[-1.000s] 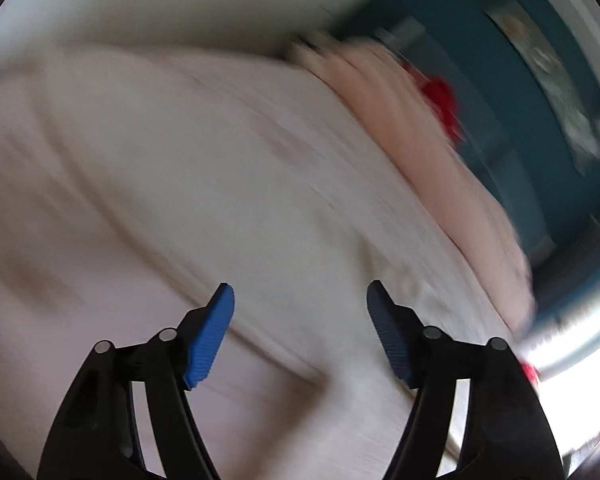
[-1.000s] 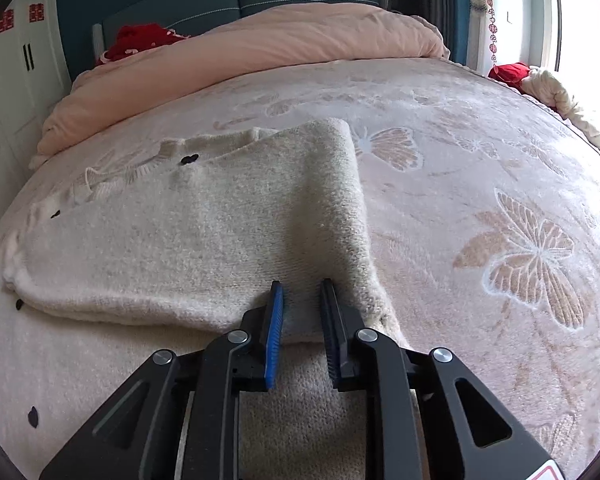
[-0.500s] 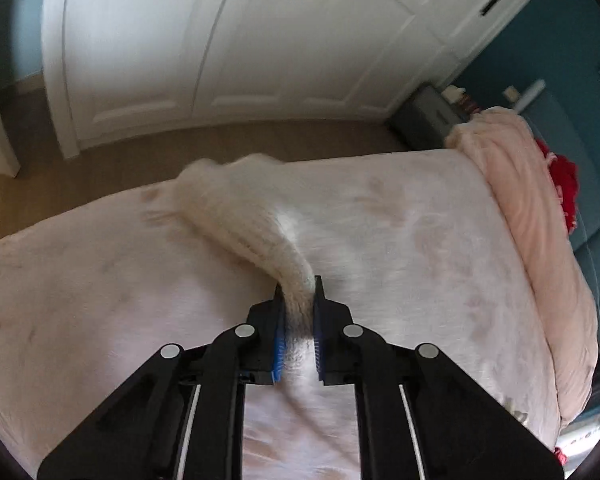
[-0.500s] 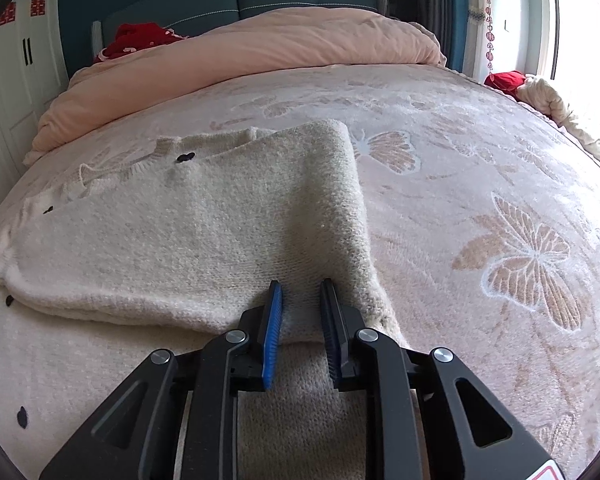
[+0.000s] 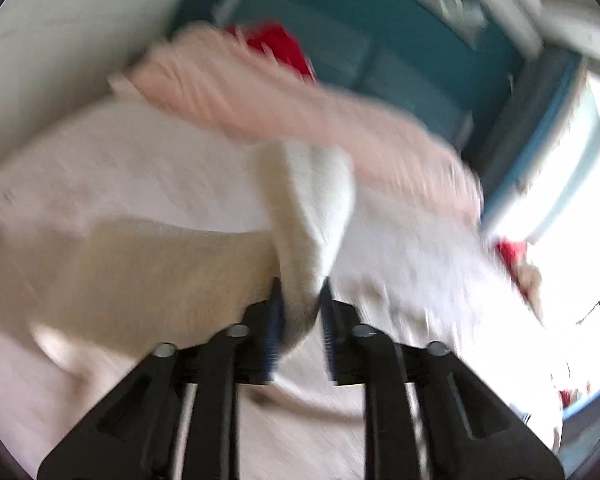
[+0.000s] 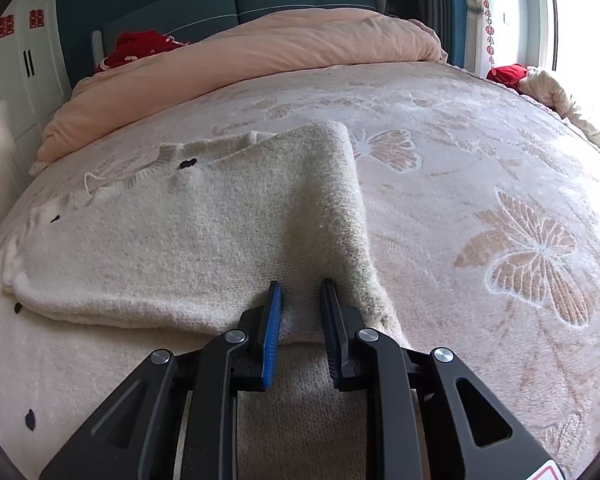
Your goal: Fold small clothes
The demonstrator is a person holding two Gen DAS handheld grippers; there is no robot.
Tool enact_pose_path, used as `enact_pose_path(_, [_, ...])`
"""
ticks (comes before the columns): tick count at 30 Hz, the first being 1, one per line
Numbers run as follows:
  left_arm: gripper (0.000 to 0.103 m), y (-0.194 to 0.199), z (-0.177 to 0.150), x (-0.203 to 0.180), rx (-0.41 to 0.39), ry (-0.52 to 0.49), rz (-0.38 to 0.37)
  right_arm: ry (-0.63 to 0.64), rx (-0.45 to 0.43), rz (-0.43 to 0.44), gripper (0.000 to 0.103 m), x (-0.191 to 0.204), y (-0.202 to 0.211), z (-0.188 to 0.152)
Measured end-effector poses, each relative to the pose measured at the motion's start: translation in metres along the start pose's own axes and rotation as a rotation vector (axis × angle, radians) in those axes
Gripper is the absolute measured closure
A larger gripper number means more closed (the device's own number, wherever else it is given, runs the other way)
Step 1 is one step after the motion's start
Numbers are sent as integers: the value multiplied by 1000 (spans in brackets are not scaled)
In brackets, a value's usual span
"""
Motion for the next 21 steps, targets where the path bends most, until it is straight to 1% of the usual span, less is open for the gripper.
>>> enact_pose_path(1, [52, -16, -27, -3, 35, 5, 22, -4, -1, 6, 84, -1, 0, 0])
enact_pose_path(2, [44, -24, -48, -2, 47, 16, 40, -10, -2, 13, 84, -1, 0, 0])
enact_pose_path(4, [44, -32, -86, 16, 56, 64, 78, -26, -3, 37, 83, -3, 0, 0])
enact_pose_path(5, [43, -29, -96, 26, 65, 87, 89, -38, -3, 57, 82, -4, 1, 0])
enact_pose_path(6, [41, -23, -107, 41, 69, 131, 98, -45, -2, 71, 80, -5, 1, 1])
enact_pose_path(7, [40, -11, -115, 55, 55, 168, 102, -56, -6, 89, 77, -5, 4, 2])
enact_pose_path(8, [38, -2, -113, 73, 30, 195, 117, -61, -16, 95, 72, -4, 8, 4])
enact_pose_path(10, [35, 21, -116, 107, -25, 243, 132, -54, -62, 121, 35, 6, 29, 11])
enact_pose_path(11, [35, 31, -120, 121, -41, 267, 117, -52, -95, 171, 29, 20, 43, 17])
enact_pose_path(12, [35, 35, -120, 131, -42, 284, 74, -54, -105, 232, 26, 35, 51, 22])
enact_pose_path(13, [35, 40, -122, 136, -34, 297, 15, -56, -100, 277, 26, 46, 54, 26])
enact_pose_path(14, [35, 46, -122, 138, -31, 301, -11, -58, -85, 327, 26, 61, 55, 31])
enact_pose_path(15, [35, 49, -124, 139, -32, 299, -25, -66, -47, 381, 26, 81, 51, 37])
enact_pose_path(17, [35, 46, -125, 139, -39, 282, -12, -111, 53, 478, 26, 114, 32, 43])
enact_pose_path(19, [35, 43, -123, 137, -39, 266, 4, -159, 129, 519, 26, 136, 14, 41])
enact_pose_path(21, [35, 48, -118, 137, -40, 302, -26, -183, 187, 510, 27, 152, -4, 38])
Point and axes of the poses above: each gripper's, at about its wrist camera, not at the fingertips, and y roughly against the way its jaws point, x to its left, z to its top, the point moved 9 cm from there along -y, roughly the way its jaws point, and after that the axes turned 11 degrees about y, right-handed, at the moved point
